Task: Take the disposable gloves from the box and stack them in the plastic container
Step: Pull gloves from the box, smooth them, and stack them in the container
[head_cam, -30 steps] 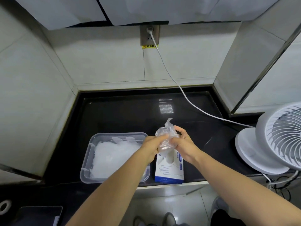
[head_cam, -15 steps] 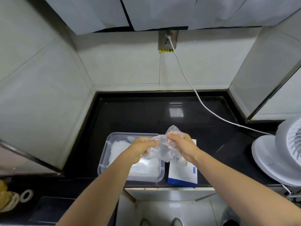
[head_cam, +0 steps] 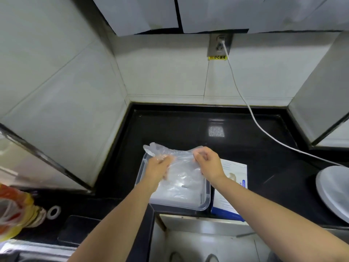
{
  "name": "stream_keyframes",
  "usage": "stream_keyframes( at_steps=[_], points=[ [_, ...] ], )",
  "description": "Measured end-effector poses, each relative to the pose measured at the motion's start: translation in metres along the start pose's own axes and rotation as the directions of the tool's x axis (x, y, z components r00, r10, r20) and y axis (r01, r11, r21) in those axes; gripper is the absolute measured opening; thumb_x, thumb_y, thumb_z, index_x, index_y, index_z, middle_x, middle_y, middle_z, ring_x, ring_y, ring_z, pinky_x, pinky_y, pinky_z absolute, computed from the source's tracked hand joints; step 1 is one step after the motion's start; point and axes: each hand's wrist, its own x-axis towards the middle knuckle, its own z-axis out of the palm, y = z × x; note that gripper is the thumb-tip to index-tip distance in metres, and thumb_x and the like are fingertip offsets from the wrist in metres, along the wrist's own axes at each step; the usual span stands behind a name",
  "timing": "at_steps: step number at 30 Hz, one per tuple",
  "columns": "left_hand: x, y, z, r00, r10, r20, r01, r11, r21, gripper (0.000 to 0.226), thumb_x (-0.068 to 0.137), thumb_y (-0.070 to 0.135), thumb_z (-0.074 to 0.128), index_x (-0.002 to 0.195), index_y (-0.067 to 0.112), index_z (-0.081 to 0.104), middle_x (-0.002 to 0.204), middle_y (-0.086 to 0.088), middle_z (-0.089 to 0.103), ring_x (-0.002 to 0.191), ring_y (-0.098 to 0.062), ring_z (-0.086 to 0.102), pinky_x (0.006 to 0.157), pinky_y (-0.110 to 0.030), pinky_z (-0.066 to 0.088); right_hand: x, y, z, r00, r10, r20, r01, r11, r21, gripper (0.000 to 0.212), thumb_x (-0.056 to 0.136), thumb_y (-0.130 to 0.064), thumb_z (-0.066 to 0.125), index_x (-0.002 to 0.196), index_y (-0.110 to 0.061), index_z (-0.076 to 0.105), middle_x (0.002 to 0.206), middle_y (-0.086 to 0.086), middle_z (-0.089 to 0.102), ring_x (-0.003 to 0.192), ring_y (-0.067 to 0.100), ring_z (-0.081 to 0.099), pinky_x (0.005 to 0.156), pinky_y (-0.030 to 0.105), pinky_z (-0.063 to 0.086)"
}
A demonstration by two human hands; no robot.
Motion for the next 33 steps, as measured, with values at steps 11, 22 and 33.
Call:
stream_keyframes(
  at_steps=[11, 22, 33],
  points=[
    [0.017, -0.028, -0.026, 0.953, 0.302, -0.006, -0.248, 0.797, 0.551, 0.035, 0.103, 0.036, 0.042, 0.087, 0.01, 0.059, 0.06, 0.001, 0.049, 0.052, -0.009, 0.045, 0.049, -0.022, 0.033, -0.004, 0.007, 0.015, 0.939, -0.291, -0.182, 0.232, 0.929, -0.289, 0.024, 0.092, -0.007, 0.062, 0.111, -0.02, 0.055, 0.11, -0.005, 0.051, 0.102, 0.01, 0.052, 0.088, 0.021, 0.046],
    [0.027, -0.02, -0.007, 0.918, 0.372, 0.134, -0.307, 0.458, 0.834, 0.031, 0.1, 0.035, 0.048, 0.128, 0.02, 0.05, 0.109, 0.0, 0.059, 0.089, -0.014, 0.061, 0.06, -0.012, 0.044, 0.001, 0.023, 0.044, 0.875, 0.313, 0.37, 0.051, 0.7, -0.712, 0.042, 0.1, -0.016, 0.052, 0.141, -0.021, 0.042, 0.13, 0.008, 0.055, 0.116, 0.023, 0.056, 0.099, 0.03, 0.047],
    [0.026, -0.027, 0.036, 0.952, 0.05, 0.303, -0.285, 0.514, 0.809, 0.033, 0.099, 0.014, 0.042, 0.131, 0.008, 0.047, 0.129, -0.015, 0.051, 0.117, -0.032, 0.055, 0.097, -0.038, 0.046, 0.007, 0.036, 0.058, 0.814, 0.453, 0.363, 0.013, 0.611, -0.792, 0.038, 0.094, 0.001, 0.05, 0.129, -0.012, 0.049, 0.118, 0.011, 0.061, 0.105, 0.027, 0.059, 0.08, 0.029, 0.045]
  ],
)
